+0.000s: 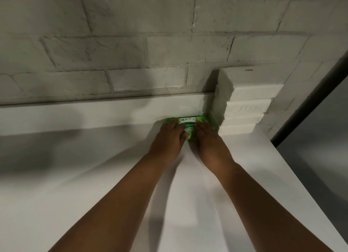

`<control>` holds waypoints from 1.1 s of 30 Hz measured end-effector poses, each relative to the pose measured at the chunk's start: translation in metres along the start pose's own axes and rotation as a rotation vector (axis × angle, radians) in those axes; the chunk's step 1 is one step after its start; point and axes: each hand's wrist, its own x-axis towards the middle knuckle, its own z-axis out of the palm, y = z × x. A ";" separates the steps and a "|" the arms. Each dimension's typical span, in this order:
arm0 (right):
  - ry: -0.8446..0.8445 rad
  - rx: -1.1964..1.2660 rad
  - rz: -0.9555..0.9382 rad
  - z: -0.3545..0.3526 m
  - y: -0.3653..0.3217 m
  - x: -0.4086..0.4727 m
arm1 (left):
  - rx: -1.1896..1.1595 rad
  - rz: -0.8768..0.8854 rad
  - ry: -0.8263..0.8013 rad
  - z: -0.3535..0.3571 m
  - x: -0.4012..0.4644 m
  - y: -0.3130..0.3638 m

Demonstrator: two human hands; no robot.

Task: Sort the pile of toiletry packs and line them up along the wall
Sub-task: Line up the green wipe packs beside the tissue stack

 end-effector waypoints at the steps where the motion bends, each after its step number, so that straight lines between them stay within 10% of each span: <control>1: 0.003 -0.016 -0.011 -0.003 -0.005 -0.002 | 0.018 0.003 -0.007 -0.005 -0.004 0.001; 33: -0.311 0.154 -0.347 0.057 -0.349 -0.074 | 0.201 -0.477 0.251 -0.253 -0.285 -0.166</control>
